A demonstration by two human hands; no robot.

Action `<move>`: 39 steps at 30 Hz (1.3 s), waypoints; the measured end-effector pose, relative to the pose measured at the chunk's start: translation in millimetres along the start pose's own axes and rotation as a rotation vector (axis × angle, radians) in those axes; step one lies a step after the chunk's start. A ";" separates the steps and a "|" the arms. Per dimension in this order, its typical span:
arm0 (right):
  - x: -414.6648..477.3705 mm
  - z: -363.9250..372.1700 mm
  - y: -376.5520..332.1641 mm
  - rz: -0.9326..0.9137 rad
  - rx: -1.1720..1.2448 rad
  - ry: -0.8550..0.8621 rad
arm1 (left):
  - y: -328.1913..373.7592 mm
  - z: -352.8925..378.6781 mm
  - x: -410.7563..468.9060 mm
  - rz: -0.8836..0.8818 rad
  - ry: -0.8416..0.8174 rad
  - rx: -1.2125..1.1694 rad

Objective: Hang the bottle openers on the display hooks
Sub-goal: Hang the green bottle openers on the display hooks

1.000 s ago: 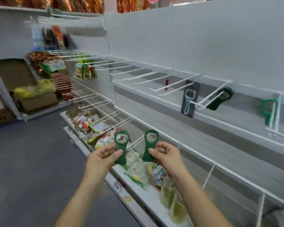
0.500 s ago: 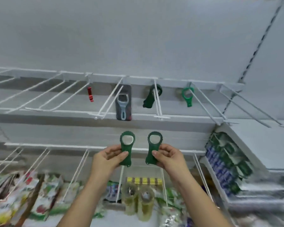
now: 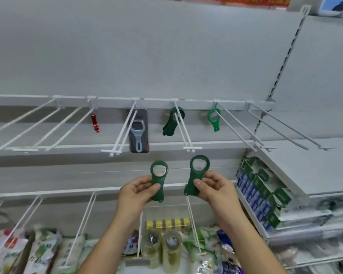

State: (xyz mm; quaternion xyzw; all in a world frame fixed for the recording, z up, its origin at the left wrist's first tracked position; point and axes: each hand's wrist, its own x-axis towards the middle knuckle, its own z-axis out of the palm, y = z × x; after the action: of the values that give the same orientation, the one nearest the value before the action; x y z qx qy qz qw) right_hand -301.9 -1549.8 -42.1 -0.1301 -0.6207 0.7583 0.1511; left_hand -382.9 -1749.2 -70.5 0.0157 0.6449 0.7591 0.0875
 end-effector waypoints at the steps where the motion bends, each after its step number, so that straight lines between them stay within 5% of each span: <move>1: -1.6 3.1 -3.7 -0.016 0.017 -0.015 | 0.1 -1.0 0.8 0.003 0.004 -0.002; 18: -12.1 25.1 -26.2 -0.180 0.100 -0.203 | -4.1 -9.8 3.2 0.023 0.034 0.030; 32: 28.2 50.6 -16.0 -0.050 0.224 0.011 | -5.0 -13.3 1.4 0.037 0.046 0.025; 39: 91.8 70.6 -24.5 -0.064 0.089 0.056 | 0.1 -23.2 0.4 0.034 0.064 -0.009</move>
State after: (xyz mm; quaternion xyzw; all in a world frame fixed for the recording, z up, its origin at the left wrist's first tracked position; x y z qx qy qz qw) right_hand -411.8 -1573.1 -5.2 -0.1246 -0.5857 0.7759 0.1985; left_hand -386.5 -1771.8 -74.3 0.0022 0.6437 0.7634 0.0539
